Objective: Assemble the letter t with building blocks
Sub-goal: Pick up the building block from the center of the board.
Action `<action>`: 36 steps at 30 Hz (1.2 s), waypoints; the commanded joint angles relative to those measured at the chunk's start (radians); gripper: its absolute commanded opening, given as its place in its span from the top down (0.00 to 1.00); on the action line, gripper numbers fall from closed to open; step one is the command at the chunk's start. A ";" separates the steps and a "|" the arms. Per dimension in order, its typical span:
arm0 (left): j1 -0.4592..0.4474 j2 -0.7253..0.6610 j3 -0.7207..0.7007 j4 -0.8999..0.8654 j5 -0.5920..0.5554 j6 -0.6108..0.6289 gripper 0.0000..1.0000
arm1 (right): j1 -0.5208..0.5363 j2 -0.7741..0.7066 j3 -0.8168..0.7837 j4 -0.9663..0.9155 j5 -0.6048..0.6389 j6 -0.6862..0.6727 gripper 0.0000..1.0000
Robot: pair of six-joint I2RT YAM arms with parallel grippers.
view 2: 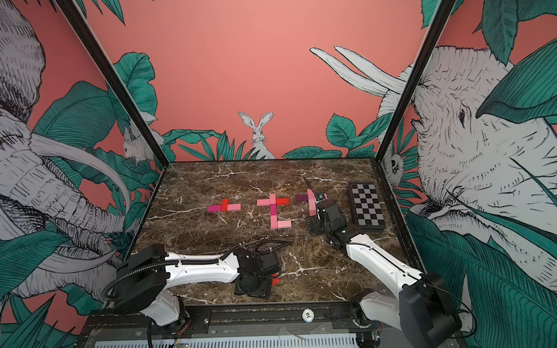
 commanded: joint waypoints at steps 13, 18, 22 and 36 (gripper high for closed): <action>0.105 0.009 -0.061 0.015 -0.032 0.084 0.24 | 0.005 -0.024 0.010 0.001 0.011 -0.005 0.02; 0.105 0.043 -0.029 0.034 -0.011 0.096 0.18 | 0.005 -0.015 0.014 0.003 0.008 -0.007 0.02; 0.105 0.072 -0.002 0.037 -0.011 0.108 0.20 | 0.005 -0.012 0.015 0.002 0.005 -0.006 0.02; 0.144 0.083 0.005 0.043 -0.016 0.128 0.42 | 0.006 -0.010 0.007 0.006 0.004 -0.005 0.02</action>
